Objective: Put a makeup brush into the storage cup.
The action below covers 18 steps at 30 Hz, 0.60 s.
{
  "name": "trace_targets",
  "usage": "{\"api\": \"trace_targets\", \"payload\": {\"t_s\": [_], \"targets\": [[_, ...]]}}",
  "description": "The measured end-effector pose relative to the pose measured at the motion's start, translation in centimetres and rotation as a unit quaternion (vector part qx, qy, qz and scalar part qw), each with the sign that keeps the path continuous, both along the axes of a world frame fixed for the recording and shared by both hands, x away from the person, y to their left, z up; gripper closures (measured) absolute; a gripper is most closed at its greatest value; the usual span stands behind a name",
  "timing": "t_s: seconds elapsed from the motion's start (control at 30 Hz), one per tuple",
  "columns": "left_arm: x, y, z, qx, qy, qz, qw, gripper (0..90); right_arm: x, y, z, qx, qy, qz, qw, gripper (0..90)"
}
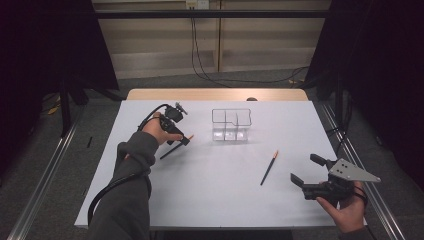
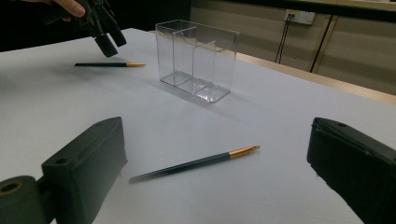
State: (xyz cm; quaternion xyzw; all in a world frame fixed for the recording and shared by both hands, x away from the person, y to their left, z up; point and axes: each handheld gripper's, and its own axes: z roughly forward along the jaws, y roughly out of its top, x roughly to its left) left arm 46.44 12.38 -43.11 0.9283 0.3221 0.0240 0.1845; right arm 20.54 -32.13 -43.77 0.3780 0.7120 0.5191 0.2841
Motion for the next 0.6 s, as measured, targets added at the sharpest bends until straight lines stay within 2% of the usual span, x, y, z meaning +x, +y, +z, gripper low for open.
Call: {"api": "trace_targets", "payload": {"t_s": [0.07, 0.17, 0.27, 0.33, 0.37, 0.5, 0.6], "targets": [[0.05, 0.08, -0.15, 0.003, 0.003, -0.008, 1.0000, 22.2, 0.02, -0.02, -0.01, -0.002, -0.001, -0.001, 1.0000, 3.8], [0.02, 0.13, -0.26, 0.006, 0.005, -0.007, 0.9999, 26.0, 0.05, -0.06, 0.00, -0.003, -0.004, -0.001, 1.0000, 3.8], [-0.06, 0.13, -0.22, 0.008, 0.012, -0.004, 0.9999, 28.8, 0.01, -0.11, 0.01, -0.003, 0.000, 0.000, 1.0000, 3.9], [-0.01, 0.20, -0.19, 0.012, 0.021, -0.012, 0.9996, 30.7, 0.02, -0.13, 0.00, -0.004, -0.001, -0.002, 1.0000, 3.8], [-0.03, 0.22, -0.30, 0.009, 0.021, -0.011, 0.9997, 31.6, 0.05, -0.15, 0.00, -0.004, -0.002, -0.001, 1.0000, 3.8], [-0.07, 0.39, -0.34, 0.019, 0.029, -0.005, 0.9994, 34.5, 0.02, -0.16, 0.01, -0.003, -0.003, -0.004, 1.0000, 3.8], [-0.14, 0.42, -0.45, 0.022, 0.027, -0.006, 0.9994, 36.1, 0.04, -0.15, -0.01, 0.000, -0.002, -0.002, 1.0000, 3.9]]}}
